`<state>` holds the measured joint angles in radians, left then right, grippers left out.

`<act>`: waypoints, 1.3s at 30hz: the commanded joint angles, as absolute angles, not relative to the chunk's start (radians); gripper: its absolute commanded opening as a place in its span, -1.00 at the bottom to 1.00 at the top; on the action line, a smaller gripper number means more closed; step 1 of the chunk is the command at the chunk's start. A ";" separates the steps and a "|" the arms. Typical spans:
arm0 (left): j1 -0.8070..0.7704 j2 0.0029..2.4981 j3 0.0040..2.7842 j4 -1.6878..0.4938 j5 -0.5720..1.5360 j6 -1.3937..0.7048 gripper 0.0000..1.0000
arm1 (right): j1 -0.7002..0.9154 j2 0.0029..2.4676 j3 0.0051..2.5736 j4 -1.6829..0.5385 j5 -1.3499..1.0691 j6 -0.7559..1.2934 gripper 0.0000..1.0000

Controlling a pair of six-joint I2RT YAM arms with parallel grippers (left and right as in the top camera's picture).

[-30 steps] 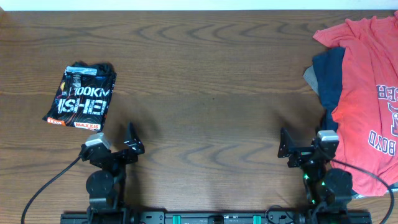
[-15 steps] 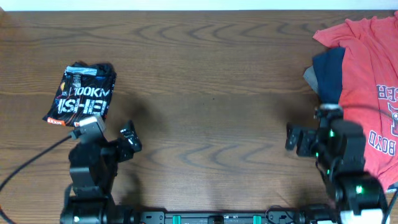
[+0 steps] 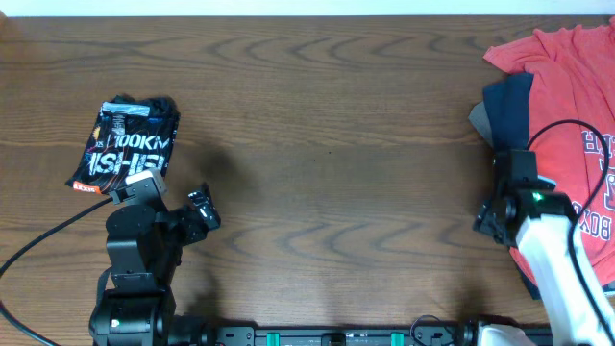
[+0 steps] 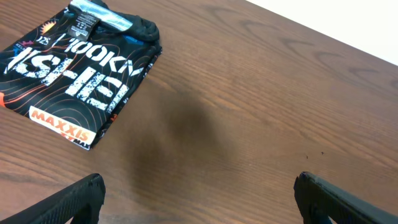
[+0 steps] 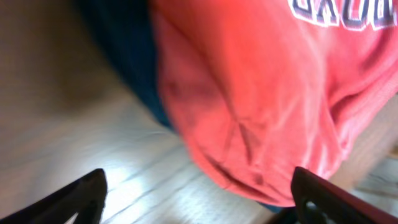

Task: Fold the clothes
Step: 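Grasp the red t-shirt with the right gripper and pull it leftward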

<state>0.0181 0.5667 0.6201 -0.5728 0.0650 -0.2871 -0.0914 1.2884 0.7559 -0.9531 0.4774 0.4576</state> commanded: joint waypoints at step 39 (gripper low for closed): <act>0.023 0.567 0.641 -0.564 0.071 -0.278 0.96 | -0.166 1.314 1.114 -1.040 0.032 0.157 -0.97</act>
<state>0.0181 0.5667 0.6201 -0.5686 0.0689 -0.2871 -0.1684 1.3540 1.0378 -1.0321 0.2584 0.3599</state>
